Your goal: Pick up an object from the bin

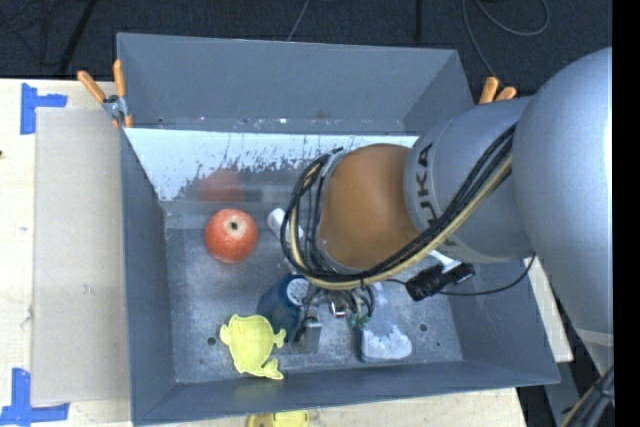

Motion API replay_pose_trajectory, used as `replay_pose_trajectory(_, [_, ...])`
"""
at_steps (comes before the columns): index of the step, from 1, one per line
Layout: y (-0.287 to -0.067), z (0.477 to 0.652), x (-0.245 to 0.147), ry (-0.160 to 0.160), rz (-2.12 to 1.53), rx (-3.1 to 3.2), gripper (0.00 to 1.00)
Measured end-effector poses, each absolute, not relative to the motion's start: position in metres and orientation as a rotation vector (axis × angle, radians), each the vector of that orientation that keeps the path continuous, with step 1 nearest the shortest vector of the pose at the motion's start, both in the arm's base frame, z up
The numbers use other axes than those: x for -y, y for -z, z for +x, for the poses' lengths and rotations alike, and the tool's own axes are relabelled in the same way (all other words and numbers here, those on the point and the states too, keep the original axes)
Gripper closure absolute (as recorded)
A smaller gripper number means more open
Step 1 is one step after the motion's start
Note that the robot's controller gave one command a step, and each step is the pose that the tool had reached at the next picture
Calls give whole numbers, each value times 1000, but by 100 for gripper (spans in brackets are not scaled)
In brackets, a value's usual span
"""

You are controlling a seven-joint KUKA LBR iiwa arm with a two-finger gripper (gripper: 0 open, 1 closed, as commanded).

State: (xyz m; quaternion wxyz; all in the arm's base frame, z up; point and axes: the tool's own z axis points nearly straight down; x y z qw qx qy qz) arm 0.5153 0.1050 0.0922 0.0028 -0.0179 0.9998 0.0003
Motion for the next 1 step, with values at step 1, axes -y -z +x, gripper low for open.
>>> replay_pose_trajectory(1, [-94, 516, -104, -1, -55, -3139, 100])
